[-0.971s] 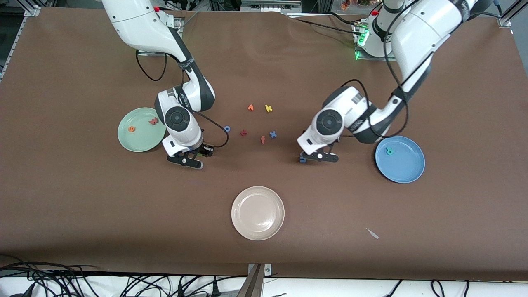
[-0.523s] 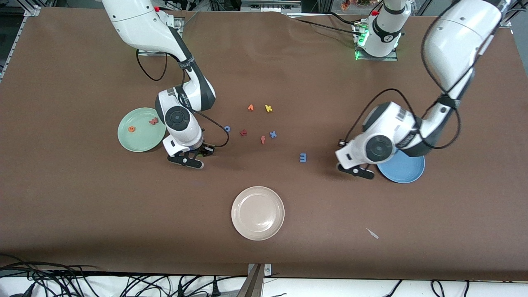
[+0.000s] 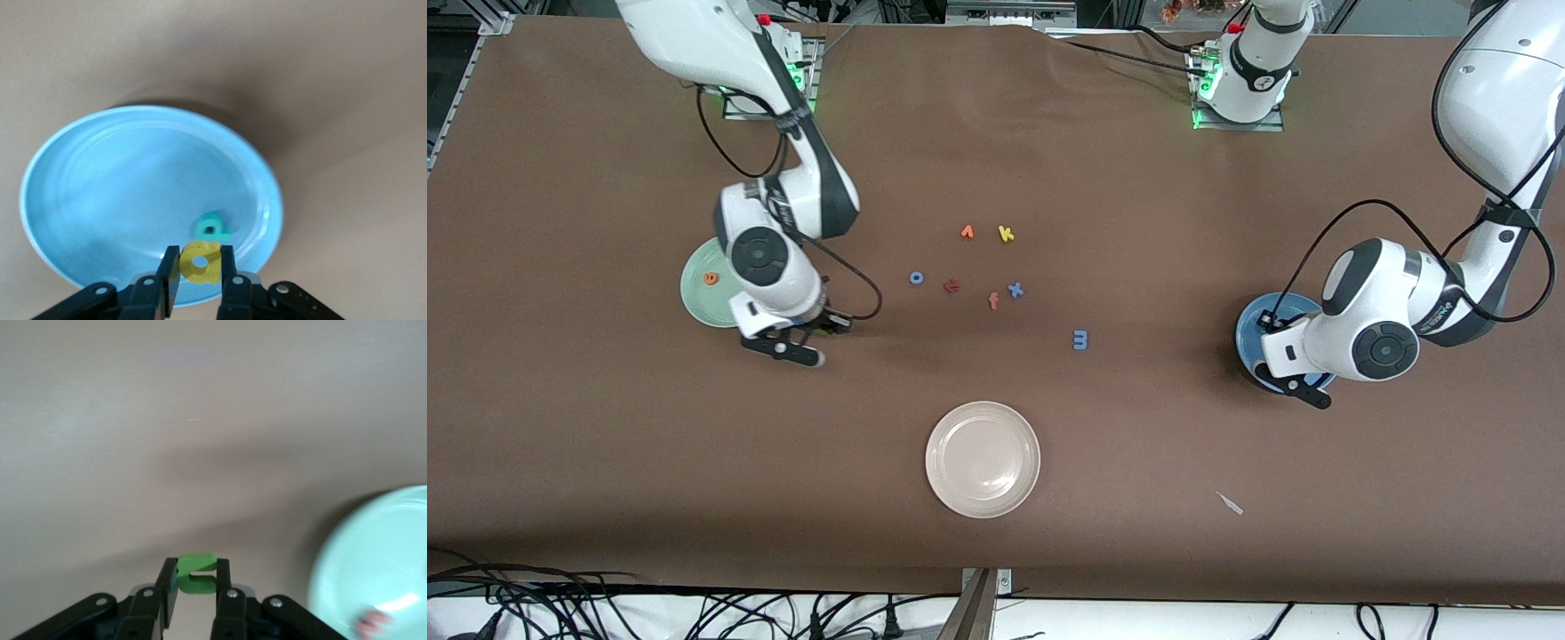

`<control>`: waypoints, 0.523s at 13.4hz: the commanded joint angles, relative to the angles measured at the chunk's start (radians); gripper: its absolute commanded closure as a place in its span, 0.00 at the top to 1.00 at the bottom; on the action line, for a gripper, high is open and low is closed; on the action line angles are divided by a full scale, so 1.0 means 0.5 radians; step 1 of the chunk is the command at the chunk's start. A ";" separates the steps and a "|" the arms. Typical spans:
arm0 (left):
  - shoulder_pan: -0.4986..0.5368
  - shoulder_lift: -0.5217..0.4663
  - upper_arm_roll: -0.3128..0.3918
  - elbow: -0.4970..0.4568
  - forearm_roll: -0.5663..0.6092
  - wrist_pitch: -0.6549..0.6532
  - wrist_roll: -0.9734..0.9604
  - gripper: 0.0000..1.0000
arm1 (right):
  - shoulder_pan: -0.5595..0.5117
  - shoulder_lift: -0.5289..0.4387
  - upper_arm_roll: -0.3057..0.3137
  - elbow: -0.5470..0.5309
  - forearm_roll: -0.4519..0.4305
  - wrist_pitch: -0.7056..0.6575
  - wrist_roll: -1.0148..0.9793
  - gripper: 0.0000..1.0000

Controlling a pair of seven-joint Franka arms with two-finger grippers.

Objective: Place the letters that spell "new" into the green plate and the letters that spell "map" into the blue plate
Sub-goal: 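Release the a on the blue plate while the right gripper places the green letter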

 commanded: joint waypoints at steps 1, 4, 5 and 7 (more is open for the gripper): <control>-0.026 0.005 -0.003 0.004 0.051 -0.022 0.108 1.00 | -0.004 -0.255 -0.172 -0.222 0.026 -0.112 -0.312 0.19; -0.056 -0.001 -0.016 0.068 -0.135 -0.019 -0.016 1.00 | -0.004 -0.381 -0.356 -0.544 0.029 0.102 -0.591 0.17; -0.087 0.002 -0.016 0.084 -0.243 -0.007 -0.145 1.00 | -0.004 -0.385 -0.384 -0.670 0.029 0.270 -0.665 0.17; -0.148 -0.001 -0.025 0.093 -0.296 0.045 -0.326 1.00 | -0.007 -0.369 -0.387 -0.839 0.029 0.531 -0.687 0.17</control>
